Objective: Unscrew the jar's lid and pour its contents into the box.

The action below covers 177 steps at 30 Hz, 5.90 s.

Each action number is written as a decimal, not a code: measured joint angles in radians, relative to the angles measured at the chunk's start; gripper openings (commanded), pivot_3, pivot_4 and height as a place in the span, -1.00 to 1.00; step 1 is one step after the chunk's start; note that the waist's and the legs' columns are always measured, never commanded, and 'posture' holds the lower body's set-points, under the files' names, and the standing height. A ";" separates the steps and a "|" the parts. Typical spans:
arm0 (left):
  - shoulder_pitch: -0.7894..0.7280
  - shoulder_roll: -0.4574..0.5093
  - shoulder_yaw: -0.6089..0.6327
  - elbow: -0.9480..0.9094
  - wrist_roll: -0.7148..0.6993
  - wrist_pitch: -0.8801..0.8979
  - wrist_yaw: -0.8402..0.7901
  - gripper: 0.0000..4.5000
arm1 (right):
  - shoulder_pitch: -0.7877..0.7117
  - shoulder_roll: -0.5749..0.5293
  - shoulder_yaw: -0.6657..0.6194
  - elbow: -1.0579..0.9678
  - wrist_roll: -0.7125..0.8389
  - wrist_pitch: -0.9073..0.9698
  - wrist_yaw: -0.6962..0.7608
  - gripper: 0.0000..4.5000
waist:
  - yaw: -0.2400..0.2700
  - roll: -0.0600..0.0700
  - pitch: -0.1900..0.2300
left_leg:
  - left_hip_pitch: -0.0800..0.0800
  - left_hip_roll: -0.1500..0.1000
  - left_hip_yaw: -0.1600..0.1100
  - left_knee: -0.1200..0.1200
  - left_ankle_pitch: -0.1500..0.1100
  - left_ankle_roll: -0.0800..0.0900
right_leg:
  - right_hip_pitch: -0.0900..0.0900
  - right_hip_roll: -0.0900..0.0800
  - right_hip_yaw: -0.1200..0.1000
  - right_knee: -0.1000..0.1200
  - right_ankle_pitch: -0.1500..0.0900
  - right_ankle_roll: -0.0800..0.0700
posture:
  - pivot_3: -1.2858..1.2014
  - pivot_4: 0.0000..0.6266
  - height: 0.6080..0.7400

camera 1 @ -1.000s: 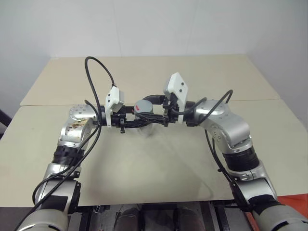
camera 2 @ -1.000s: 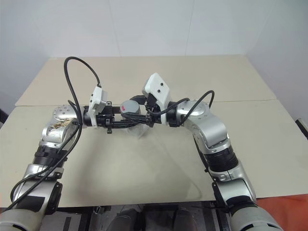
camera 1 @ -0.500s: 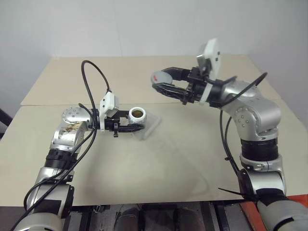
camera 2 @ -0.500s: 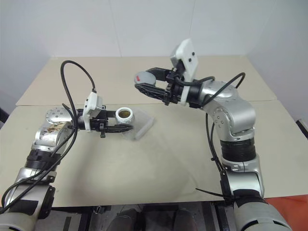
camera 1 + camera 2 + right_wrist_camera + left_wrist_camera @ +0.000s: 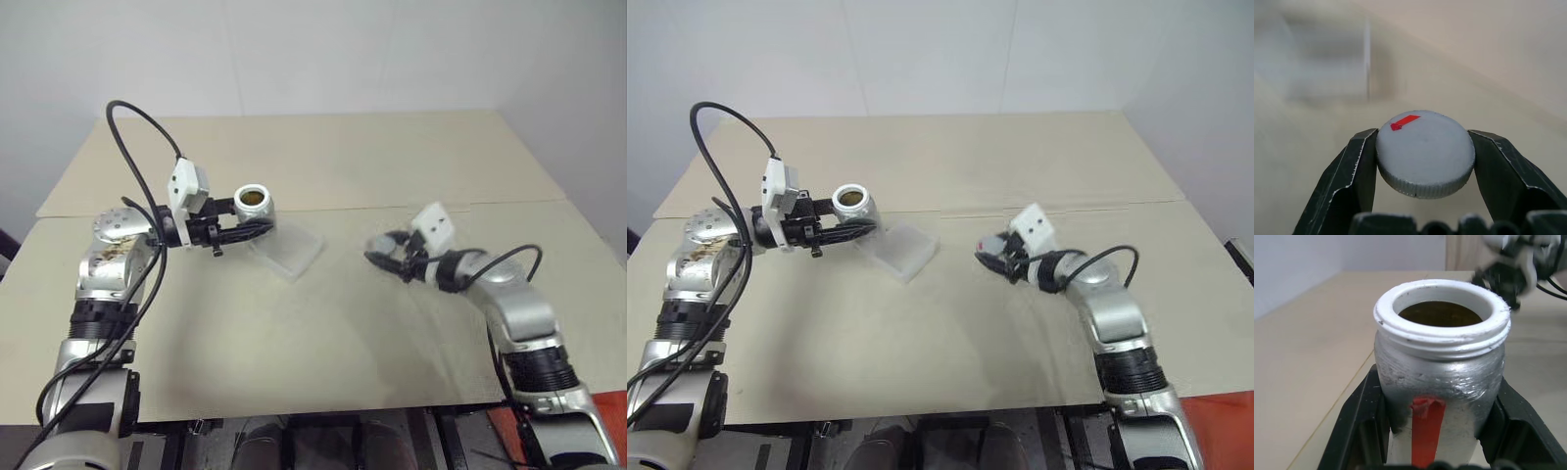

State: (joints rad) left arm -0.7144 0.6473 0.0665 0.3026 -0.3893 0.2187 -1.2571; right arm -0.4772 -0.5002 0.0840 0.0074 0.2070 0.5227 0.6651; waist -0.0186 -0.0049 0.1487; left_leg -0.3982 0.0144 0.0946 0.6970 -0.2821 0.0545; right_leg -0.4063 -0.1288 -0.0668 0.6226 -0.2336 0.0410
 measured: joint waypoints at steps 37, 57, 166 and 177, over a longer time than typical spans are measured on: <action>-0.463 0.080 -0.876 0.508 1.803 -0.906 1.697 -0.12 | -0.070 -0.206 -0.110 -0.262 0.338 0.217 0.281 0.98 | 0.031 -0.001 0.000 | -0.005 -0.001 0.007 -0.001 -0.001 0.001 | -0.002 0.000 -0.003 -0.005 0.000 0.001 | 0.03 -0.52 1.00; -0.330 -0.126 -0.463 0.602 1.061 -0.740 1.216 -0.12 | -0.083 -0.185 -0.108 -0.272 0.392 0.235 0.244 0.98 | 0.027 0.000 0.000 | -0.006 0.001 0.006 0.005 0.000 0.001 | -0.005 -0.002 -0.004 0.001 0.000 0.001 | 0.03 -0.52 1.00; 0.332 -0.263 0.119 -0.294 0.198 0.164 0.755 0.99 | -0.019 -0.160 -0.177 -0.373 0.513 0.248 0.147 1.00 | 0.029 0.000 0.000 | 0.000 0.002 0.001 0.006 -0.001 0.002 | 0.001 -0.002 -0.001 0.002 0.001 0.000 | 0.03 -0.52 1.00; 0.584 -0.016 0.307 -0.718 -0.085 0.408 0.579 0.99 | 0.030 -0.219 -0.182 -0.377 0.517 0.239 0.195 1.00 | 0.023 0.000 0.000 | 0.002 0.002 0.000 0.003 -0.001 0.002 | 0.002 -0.002 0.001 0.001 0.001 0.000 | 0.03 -0.52 1.00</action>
State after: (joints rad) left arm -0.1308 0.6316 0.3732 -0.4151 -0.4747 0.6267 -0.6781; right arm -0.4469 -0.7193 -0.0982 -0.3696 0.7237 0.7619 0.8603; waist 0.0044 -0.0048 0.1485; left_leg -0.3965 0.0166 0.0947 0.7005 -0.2831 0.0561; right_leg -0.4039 -0.1313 -0.0662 0.6241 -0.2331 0.0412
